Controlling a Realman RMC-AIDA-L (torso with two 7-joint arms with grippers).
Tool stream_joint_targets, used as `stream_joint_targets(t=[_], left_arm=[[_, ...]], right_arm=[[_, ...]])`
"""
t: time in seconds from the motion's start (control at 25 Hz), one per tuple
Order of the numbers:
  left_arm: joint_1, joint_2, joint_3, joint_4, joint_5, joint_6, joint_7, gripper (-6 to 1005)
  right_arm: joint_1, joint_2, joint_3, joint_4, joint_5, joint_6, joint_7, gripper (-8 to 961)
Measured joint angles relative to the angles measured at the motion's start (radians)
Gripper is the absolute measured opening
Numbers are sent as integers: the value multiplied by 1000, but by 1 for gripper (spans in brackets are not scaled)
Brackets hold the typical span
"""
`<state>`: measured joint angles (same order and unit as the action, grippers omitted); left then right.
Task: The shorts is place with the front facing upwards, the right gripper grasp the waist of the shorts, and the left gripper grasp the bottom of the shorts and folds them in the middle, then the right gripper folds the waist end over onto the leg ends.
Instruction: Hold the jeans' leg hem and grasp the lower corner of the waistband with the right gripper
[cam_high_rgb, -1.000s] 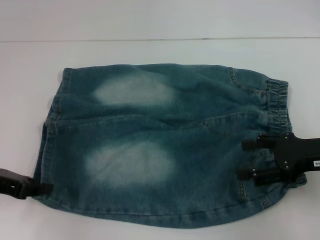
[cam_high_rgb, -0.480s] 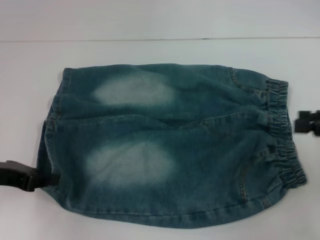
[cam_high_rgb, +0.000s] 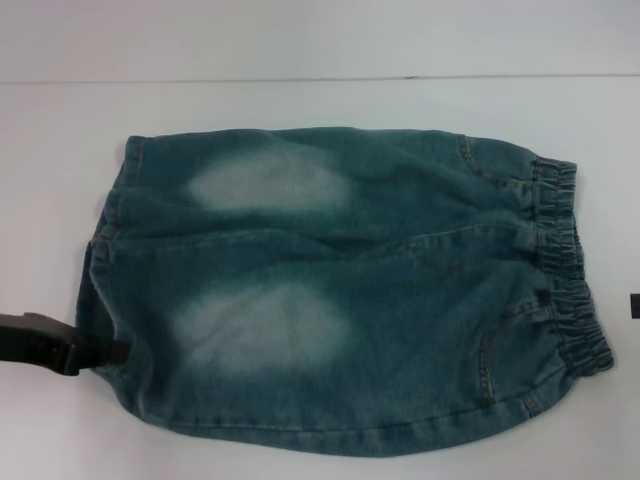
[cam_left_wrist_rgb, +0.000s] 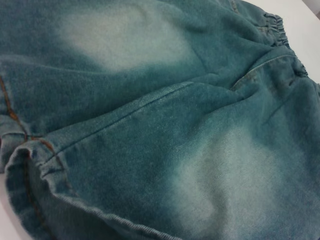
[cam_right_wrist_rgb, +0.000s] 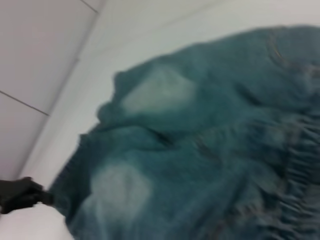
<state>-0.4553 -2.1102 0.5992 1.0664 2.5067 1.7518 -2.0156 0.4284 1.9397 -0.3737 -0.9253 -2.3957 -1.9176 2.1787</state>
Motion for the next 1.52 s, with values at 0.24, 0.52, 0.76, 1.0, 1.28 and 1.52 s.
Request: stream_joint_targets(t=[0.24, 0.52, 0.76, 1.0, 1.28, 1.52], left_arm=[[-16, 0, -5, 4, 0, 5, -5, 11], [-41, 17, -1, -20, 1, -6, 1, 11], [-81, 29, 1, -61, 7, -20, -6, 11], [-110, 31, 9, -61, 9, -8, -15, 11], [-116, 36, 19, -43, 9, -7, -21, 10], [-102, 37, 17, -26, 9, -5, -22, 10]], right_arm=[[0, -5, 15, -15, -36, 32, 80, 946], [11, -4, 10, -27, -64, 39, 168, 946], [22, -4, 10, -33, -135, 52, 194, 946], [23, 0, -1, -34, -159, 40, 216, 946], [25, 0, 12, -34, -152, 43, 217, 946], [38, 5, 4, -25, -152, 77, 217, 947]])
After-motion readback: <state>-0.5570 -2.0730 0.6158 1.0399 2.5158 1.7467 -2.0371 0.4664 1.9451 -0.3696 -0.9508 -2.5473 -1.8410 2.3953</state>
